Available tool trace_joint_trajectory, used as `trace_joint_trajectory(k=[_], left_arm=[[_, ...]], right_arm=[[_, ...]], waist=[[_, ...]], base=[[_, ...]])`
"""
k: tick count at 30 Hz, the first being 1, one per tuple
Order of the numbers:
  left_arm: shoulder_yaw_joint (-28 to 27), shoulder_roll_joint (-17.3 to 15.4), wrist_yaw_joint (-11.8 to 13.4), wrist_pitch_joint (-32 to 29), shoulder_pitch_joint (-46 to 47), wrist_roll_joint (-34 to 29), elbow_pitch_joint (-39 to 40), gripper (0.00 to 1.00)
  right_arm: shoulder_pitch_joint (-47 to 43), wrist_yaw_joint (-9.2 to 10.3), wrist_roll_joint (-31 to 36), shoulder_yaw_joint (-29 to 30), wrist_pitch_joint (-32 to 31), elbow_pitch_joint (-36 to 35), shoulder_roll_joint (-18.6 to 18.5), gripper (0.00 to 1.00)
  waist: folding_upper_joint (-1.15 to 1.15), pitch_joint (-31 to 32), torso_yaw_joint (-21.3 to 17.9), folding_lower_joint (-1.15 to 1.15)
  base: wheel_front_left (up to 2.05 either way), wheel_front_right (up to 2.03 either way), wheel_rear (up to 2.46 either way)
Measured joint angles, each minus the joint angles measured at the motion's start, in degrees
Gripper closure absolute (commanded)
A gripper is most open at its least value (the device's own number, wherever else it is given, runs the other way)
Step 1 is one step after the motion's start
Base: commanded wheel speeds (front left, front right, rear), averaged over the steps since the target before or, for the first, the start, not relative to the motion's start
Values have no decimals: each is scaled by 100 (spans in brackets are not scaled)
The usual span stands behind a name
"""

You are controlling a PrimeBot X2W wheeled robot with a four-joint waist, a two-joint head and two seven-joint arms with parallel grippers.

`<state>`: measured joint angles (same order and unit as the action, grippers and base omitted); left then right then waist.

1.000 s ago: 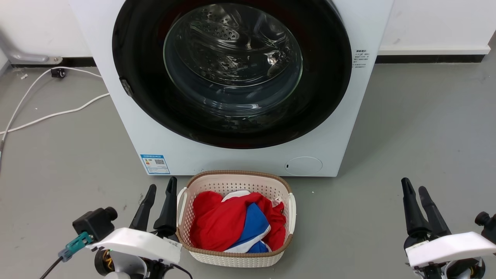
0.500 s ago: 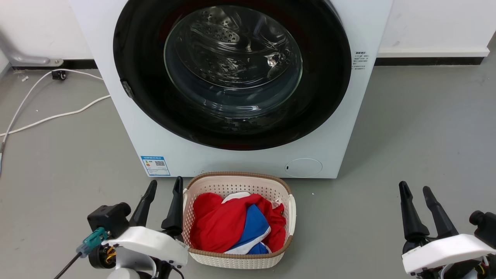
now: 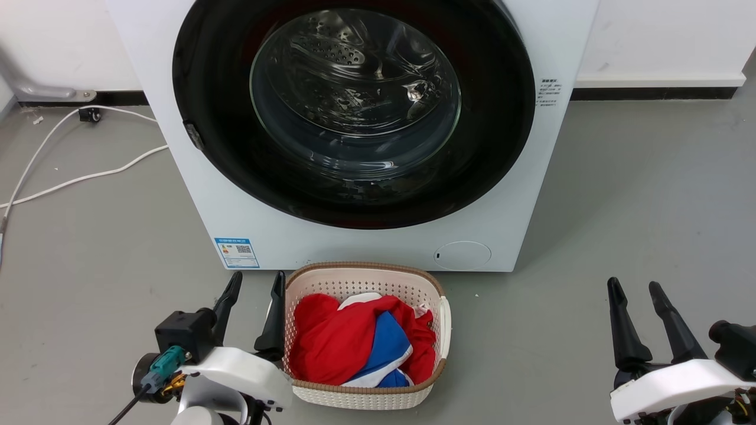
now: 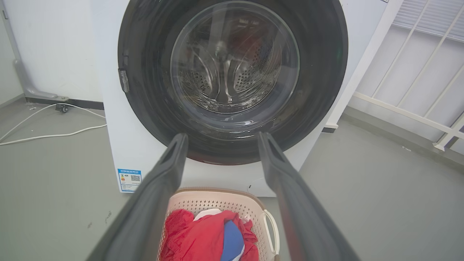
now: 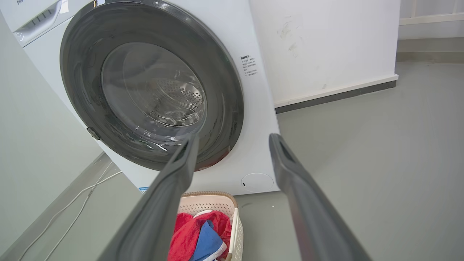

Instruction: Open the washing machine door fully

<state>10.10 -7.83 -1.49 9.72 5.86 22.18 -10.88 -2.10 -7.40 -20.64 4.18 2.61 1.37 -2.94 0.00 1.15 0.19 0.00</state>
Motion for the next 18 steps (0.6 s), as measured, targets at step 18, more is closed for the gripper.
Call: trace_joint_trajectory(k=[18], left_arm=[[93, -13, 47, 227, 61, -686, -187, 0]], right_arm=[[-60, -1, 944, -3, 118, -136, 2, 0]], waist=[[0, -16, 2, 0]], base=[[0, 0, 0]])
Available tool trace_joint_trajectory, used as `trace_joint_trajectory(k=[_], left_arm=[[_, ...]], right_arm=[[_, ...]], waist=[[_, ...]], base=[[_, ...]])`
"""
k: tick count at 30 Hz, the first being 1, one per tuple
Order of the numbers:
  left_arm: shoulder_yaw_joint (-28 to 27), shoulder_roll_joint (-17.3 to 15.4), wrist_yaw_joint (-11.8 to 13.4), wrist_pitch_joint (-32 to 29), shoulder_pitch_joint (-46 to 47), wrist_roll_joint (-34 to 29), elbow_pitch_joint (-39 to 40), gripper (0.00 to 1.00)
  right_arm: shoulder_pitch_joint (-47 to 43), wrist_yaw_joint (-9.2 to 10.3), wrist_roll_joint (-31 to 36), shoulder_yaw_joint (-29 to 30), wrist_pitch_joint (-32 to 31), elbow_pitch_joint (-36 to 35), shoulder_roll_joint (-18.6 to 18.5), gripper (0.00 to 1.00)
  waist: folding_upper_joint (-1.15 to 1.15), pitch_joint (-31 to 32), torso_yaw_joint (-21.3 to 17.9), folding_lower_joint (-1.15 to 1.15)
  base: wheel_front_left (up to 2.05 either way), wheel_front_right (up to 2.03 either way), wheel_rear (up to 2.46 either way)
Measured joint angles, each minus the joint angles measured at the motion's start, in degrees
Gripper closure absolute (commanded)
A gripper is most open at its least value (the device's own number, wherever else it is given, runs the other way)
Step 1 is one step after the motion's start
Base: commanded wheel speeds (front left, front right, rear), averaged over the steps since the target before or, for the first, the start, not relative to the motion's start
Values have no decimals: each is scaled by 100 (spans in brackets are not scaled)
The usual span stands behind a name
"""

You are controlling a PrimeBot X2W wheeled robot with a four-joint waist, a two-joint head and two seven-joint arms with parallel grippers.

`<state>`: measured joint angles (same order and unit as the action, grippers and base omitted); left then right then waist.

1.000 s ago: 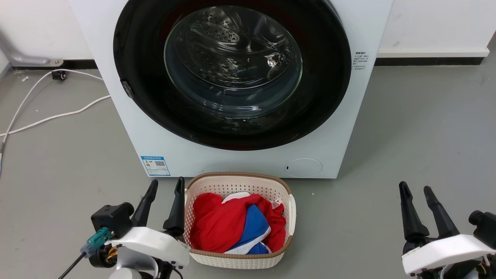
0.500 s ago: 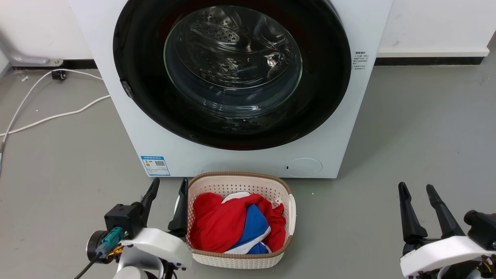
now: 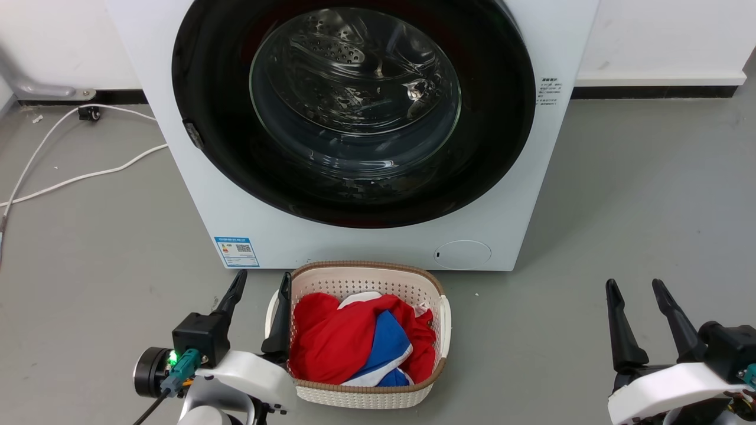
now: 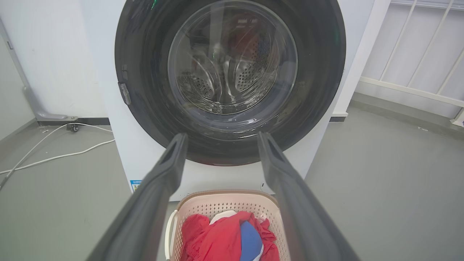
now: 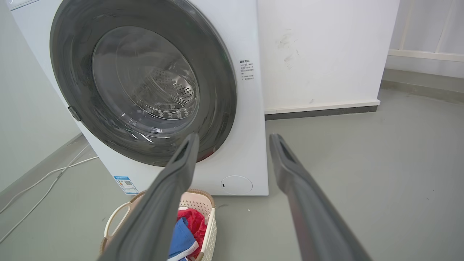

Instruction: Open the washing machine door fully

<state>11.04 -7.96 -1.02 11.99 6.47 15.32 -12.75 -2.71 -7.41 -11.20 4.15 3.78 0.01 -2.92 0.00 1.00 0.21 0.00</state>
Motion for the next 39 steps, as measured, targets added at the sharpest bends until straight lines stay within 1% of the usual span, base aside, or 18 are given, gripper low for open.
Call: trace_joint_trajectory(k=[11, 14, 19, 29, 39], left_arm=[[-8, 57, -48, 133, 35, -378, -103, 0], [-38, 80, -59, 157, 47, -455, -133, 0], [-90, 120, -148, 214, 60, -558, -201, 0], [-189, 196, -210, 294, 63, -812, -313, 0], [-335, 279, -286, 308, 66, -794, -424, 0]], right_arm=[[-5, 0, 432, -11, 82, -26, 0, 0], [-5, 0, 503, -8, 123, -31, -1, 0], [-4, 0, 628, -34, 154, -27, -1, 0], [0, -8, 817, -25, 272, 16, -1, 0], [19, -8, 665, 5, 326, 182, -1, 0]], waist=[[0, -9, 2, 0], [0, -21, 4, 0], [0, -28, 6, 0], [0, -16, 5, 0], [0, -1, 3, 0]], base=[[0, 0, 0], [0, 0, 0], [0, 0, 0], [0, 0, 0], [0, 0, 0]])
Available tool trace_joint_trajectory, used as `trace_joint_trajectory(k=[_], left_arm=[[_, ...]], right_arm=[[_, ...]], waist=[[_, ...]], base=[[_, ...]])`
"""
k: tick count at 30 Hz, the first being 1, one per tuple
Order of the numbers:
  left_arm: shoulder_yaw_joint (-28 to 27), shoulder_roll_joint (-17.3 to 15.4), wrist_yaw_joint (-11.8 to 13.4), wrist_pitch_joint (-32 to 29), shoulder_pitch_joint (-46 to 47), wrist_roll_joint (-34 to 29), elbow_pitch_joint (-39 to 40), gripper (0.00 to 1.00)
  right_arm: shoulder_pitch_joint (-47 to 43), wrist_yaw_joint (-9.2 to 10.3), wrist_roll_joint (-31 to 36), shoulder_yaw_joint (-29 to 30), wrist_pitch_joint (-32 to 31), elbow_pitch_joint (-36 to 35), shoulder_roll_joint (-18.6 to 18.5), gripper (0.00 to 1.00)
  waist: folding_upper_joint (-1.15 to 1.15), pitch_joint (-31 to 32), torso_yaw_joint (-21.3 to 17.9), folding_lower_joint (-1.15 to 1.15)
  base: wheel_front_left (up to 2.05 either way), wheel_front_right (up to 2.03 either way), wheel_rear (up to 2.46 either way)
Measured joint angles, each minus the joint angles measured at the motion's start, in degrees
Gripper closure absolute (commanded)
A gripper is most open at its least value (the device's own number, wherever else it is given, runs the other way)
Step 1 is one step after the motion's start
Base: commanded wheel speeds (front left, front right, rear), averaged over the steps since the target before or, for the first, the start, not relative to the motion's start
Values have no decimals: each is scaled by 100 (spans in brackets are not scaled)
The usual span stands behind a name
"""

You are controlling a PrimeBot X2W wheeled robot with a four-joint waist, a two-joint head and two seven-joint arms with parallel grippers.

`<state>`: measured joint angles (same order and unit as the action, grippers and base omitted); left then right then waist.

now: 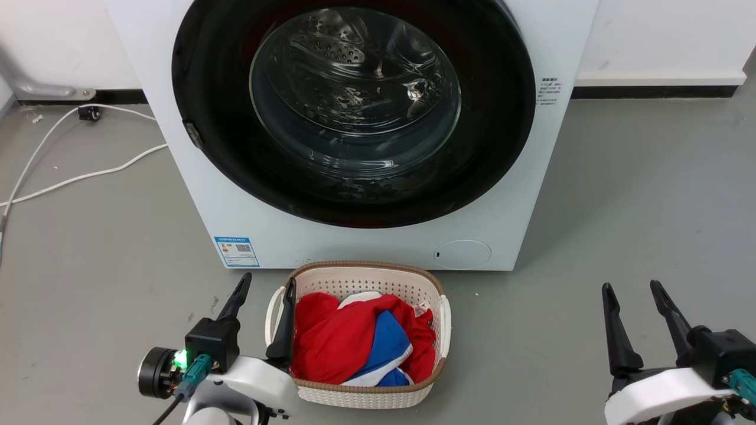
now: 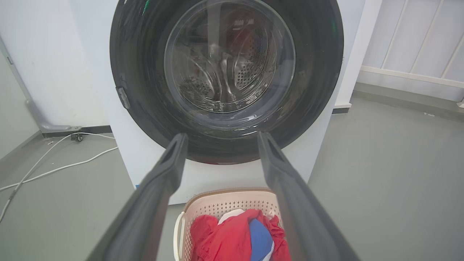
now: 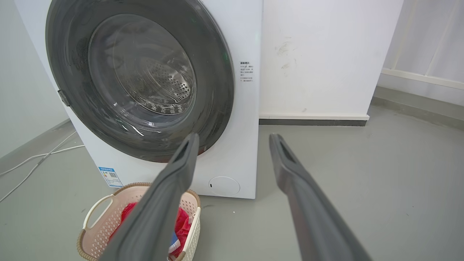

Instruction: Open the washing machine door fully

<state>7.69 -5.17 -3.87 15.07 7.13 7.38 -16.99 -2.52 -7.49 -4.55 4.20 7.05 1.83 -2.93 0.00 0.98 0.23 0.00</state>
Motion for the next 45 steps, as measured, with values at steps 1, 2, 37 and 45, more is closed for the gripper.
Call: trace_joint_trajectory(k=[1, 2, 37, 45], left_arm=[[-8, 7, -1, 0, 1, 0, -7, 0], [-11, 12, -1, 0, 1, -5, -11, 0], [-205, 143, -15, 0, 285, -90, 269, 0], [-194, 168, 2, 0, 616, -121, 612, 0]], right_arm=[[2, 0, -1, -1, 0, 5, 0, 0], [3, 0, -1, 1, 0, 15, 0, 0], [982, 0, -8331, 592, -1225, 1105, 2, 100], [2098, 0, -9155, 981, -1653, 1677, -401, 100]], waist=[[0, -1, 1, 0], [0, -4, 1, 0], [0, -551, -83, 0], [0, -1167, -84, 0]], base=[[0, 0, 0], [0, 0, 0], [0, 0, 0], [0, 0, 0]])
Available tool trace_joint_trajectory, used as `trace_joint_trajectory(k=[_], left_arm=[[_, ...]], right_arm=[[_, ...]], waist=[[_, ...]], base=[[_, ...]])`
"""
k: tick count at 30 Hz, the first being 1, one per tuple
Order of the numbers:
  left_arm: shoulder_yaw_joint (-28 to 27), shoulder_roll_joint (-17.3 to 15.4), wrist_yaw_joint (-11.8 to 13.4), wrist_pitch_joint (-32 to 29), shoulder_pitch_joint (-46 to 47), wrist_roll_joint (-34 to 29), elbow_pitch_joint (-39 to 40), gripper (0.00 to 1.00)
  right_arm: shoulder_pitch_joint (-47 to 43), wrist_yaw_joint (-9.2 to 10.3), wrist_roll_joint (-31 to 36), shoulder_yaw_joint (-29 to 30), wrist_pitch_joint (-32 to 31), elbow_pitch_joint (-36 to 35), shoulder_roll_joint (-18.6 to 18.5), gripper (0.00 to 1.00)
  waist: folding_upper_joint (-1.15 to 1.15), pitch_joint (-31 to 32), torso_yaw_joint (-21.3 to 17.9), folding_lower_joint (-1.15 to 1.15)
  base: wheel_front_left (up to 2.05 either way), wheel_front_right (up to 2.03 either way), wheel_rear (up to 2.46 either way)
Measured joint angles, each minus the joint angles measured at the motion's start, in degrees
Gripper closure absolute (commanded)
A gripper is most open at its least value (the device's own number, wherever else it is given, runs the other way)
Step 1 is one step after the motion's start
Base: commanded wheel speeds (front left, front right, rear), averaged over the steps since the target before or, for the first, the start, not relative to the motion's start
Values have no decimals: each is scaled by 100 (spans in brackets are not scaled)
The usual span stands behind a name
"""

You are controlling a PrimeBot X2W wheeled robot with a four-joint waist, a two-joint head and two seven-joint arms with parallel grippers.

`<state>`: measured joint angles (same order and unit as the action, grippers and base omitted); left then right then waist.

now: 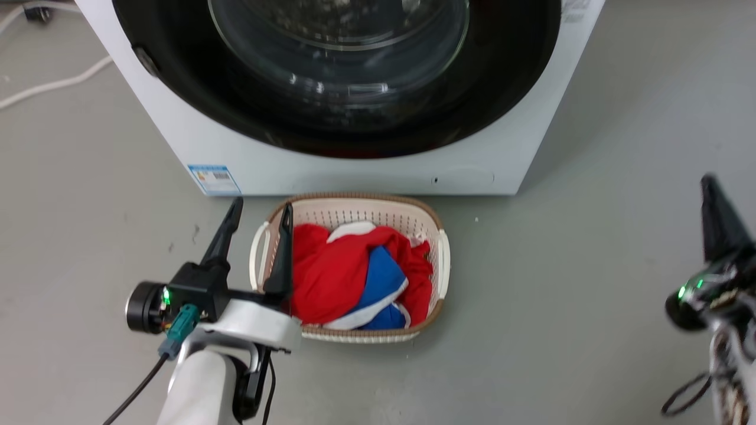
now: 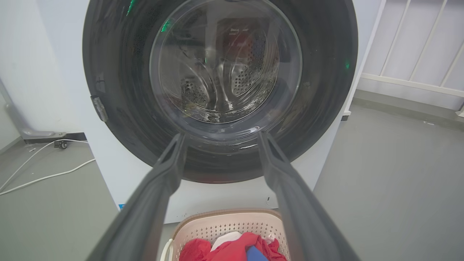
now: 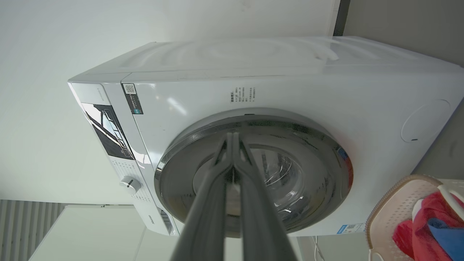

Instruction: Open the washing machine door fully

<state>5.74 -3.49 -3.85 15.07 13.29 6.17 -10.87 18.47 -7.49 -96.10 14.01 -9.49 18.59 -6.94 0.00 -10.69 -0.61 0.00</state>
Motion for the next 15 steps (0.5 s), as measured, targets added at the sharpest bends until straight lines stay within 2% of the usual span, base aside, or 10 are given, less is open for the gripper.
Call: trace_joint_trajectory(k=[7, 15], left_arm=[[91, 21, -2, 0, 351, -48, 285, 0], [223, 30, -18, 0, 678, -96, 539, 0]], right_arm=[[1296, 0, -286, -235, -475, 867, -622, 100], [3005, 1, -367, -909, -1099, 2098, -1261, 100]], waist=[[0, -567, 13, 0], [0, -1106, 98, 1]], base=[[0, 0, 0], [0, 0, 0]])
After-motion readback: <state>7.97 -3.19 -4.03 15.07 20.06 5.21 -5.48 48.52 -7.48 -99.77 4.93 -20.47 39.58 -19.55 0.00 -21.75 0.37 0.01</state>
